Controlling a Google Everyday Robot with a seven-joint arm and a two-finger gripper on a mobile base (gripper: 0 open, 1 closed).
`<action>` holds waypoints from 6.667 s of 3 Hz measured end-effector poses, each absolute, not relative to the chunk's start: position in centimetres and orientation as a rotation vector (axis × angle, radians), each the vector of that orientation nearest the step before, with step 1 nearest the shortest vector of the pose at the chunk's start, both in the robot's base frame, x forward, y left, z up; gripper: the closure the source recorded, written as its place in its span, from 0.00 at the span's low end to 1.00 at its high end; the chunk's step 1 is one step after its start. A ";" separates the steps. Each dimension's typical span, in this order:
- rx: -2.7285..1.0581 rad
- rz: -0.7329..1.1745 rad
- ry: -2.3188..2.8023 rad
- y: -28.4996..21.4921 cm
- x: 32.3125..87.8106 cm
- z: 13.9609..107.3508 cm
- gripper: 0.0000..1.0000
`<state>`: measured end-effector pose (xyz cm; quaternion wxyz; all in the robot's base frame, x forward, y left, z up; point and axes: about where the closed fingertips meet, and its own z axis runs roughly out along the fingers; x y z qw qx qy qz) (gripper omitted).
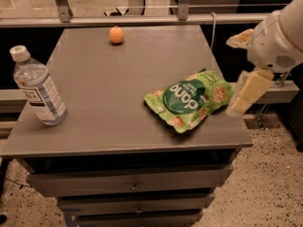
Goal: Move green rice chip bag near orange
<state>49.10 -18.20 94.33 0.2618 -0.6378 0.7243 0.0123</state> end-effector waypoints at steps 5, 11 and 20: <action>-1.735 0.233 1.900 -14.9 54.9 84.8 0.41; -1.678 0.066 1.764 -16.3 58.7 94.3 1.00; -1.458 -0.224 1.476 -9.5 79.4 93.5 1.00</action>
Offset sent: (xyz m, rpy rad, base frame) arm 0.0612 0.0270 -0.0729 0.1204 0.0177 0.0885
